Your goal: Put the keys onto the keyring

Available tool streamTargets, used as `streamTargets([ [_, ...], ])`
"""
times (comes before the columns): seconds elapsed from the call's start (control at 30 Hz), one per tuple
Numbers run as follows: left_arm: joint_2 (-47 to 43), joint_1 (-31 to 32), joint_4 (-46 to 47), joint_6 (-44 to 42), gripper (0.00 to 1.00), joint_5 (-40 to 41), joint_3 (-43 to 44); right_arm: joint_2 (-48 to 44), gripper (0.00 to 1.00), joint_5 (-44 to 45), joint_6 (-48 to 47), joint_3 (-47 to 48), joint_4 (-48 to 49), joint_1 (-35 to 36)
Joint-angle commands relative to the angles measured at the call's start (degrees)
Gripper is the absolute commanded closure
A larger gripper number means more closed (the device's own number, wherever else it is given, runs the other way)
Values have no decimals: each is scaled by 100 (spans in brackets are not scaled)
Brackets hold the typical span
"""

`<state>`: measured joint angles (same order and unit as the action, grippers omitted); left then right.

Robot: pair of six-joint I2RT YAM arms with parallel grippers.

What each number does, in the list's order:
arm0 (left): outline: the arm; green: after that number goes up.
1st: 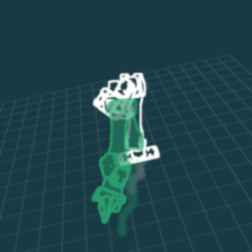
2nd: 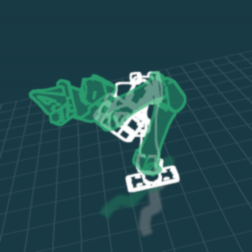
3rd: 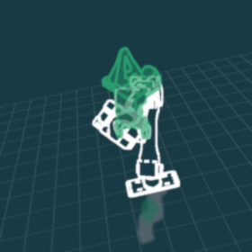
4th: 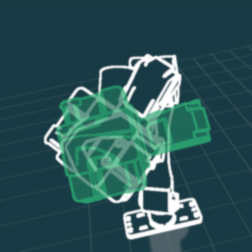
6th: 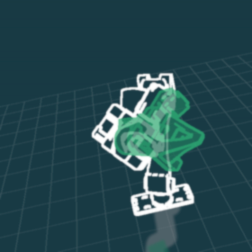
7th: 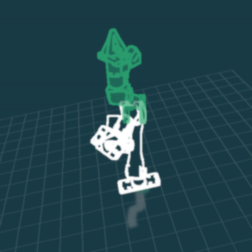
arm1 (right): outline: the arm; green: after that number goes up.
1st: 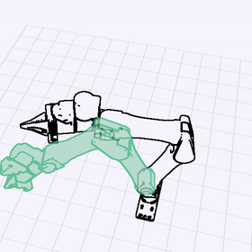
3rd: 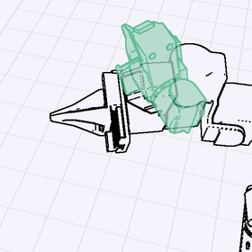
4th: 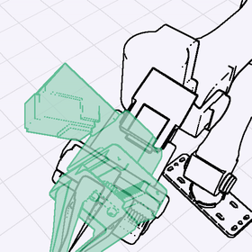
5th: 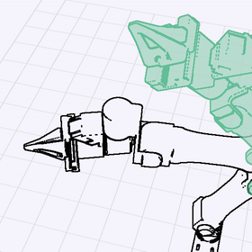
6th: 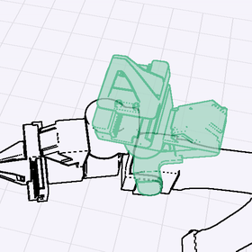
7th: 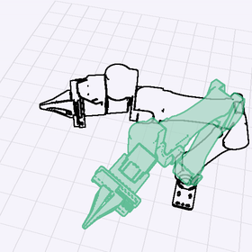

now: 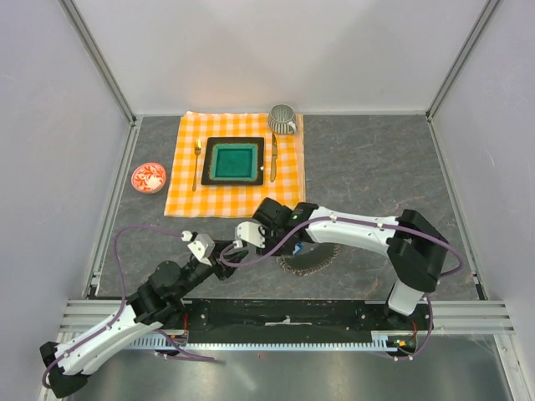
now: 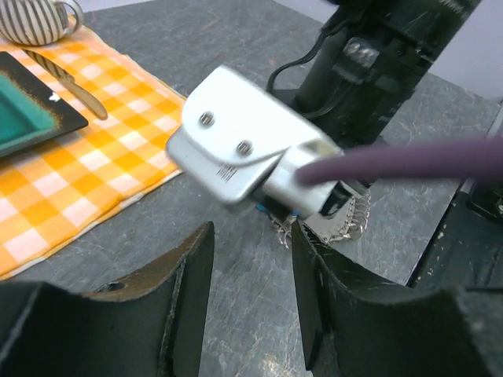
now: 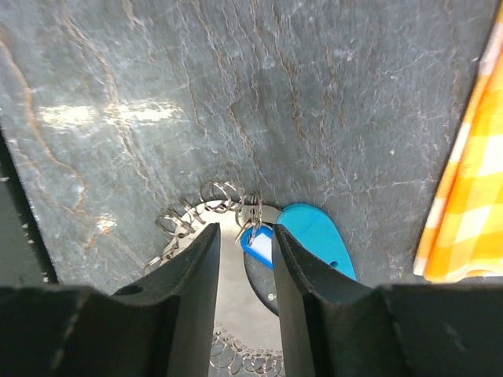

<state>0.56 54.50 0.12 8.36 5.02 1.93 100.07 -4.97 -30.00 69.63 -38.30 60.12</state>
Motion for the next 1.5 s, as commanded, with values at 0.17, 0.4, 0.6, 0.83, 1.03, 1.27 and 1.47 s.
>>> streamTargets([
  [0.17, 1757, 26, 1506, -203, 48, 88, -211, -2112, 59, -390, 1188, -1220, 1165, -719],
  [0.4, 5171, 17, 1852, -792, 53, -783, 1466, -3396, 60, -338, 2849, -2759, 2423, -1292],
  [0.6, 6612, -273, 1816, -827, 62, -1484, 2556, -4285, 60, 118, 3483, -3727, 3232, -1354],
  [0.83, 7940, -335, 903, -1345, 57, -2083, 3690, -4944, 59, 848, 3721, -4238, 3751, -1362],
  [1.03, 8539, -326, 288, -1557, 53, -2171, 4271, -5103, 58, 875, 3694, -4396, 3786, -1389],
  [1.27, 8935, -247, -212, -1636, 51, -1830, 4517, -5085, 57, 770, 3650, -4387, 3786, -1406],
  [1.47, 8997, -150, -372, -1601, 50, -1583, 4500, -5068, 57, 735, 3633, -4387, 3778, -1406],
])
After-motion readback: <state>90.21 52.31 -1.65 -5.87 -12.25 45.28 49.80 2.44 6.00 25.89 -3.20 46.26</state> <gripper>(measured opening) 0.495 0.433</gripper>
